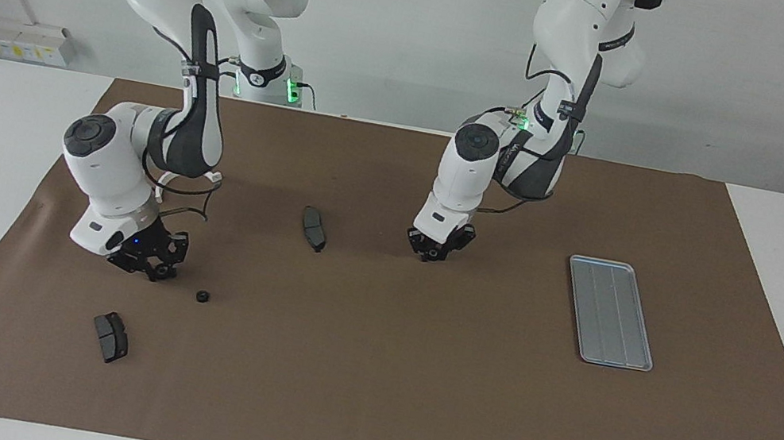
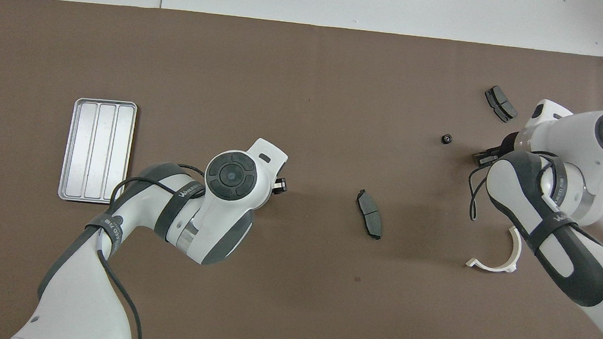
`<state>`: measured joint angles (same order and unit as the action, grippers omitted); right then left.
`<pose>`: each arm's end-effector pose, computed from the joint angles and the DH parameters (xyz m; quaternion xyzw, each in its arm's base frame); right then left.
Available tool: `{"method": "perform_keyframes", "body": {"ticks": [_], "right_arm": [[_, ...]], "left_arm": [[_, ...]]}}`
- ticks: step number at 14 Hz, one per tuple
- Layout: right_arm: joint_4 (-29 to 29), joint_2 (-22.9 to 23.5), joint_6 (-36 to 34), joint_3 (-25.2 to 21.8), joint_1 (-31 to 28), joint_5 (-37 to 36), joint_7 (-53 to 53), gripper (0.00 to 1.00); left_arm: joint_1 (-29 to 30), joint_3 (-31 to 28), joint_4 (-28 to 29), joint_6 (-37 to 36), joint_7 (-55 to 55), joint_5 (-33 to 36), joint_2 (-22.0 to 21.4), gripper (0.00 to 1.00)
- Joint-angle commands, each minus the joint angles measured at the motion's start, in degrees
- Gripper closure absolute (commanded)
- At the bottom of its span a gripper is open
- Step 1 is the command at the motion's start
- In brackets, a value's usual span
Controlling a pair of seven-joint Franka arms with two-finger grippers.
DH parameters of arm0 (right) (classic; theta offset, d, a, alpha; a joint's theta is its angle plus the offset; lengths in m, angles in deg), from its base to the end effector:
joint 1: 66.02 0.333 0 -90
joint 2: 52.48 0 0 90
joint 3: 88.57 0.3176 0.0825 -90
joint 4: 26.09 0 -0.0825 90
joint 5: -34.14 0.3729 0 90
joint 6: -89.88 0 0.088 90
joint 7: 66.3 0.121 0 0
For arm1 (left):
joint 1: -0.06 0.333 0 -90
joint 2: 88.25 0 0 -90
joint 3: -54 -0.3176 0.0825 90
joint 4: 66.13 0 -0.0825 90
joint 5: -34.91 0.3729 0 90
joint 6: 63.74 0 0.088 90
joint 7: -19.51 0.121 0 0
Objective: Pick bearing gear from pile to tray
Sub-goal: 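Grasp the bearing with the left gripper while the right gripper grasps another, then place the bearing on the tray while the right gripper sets another mid-table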
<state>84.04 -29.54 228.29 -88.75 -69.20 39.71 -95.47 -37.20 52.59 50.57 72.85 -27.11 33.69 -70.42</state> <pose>0.6265 -0.0353 0.2867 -0.9803 -0.1891 -0.0540 0.0189 0.4792 -0.3472 0.2897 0.9947 0.1007 0.0111 0.0147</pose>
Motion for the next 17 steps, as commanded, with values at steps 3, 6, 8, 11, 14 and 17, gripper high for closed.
{"method": "perform_keyframes", "body": {"ticks": [3, 6, 8, 11, 14, 17], "right_arm": [[-1.0, -6.2, -7.2, 0.7, 4.0, 0.9, 12.8, 1.00], [-3.9, -8.3, -13.3, 0.5, 9.1, 0.2, 24.6, 1.00], [-6.1, -8.3, -16.4, 0.5, 12.9, -0.6, 32.6, 1.00], [-6.3, -8.3, -15.1, 0.6, 19.7, -1.6, 45.5, 1.00], [-6.3, -7.5, -11.6, 0.8, 25.7, -1.5, 53.7, 1.00], [-6.2, -5.0, -6.0, 0.8, 33.0, -1.5, 65.1, 1.00]], "left_arm": [[-0.5, -0.9, 1.9, 0.6, -0.3, 0.6, -2.0, 0.96], [2.2, -2.4, -2.0, -1.7, 0.2, 0.6, -2.4, 1.00], [8.2, -2.2, -5.2, -5.4, 4.6, 0.5, -3.4, 1.00], [17.8, -1.9, -5.9, -7.2, 14.8, 0.0, -5.3, 1.00], [25.7, -1.8, -4.9, -8.2, 27.2, -0.3, -5.5, 1.00], [31.4, -1.9, -1.7, -8.4, 38.2, -0.4, -6.9, 1.00]]}}
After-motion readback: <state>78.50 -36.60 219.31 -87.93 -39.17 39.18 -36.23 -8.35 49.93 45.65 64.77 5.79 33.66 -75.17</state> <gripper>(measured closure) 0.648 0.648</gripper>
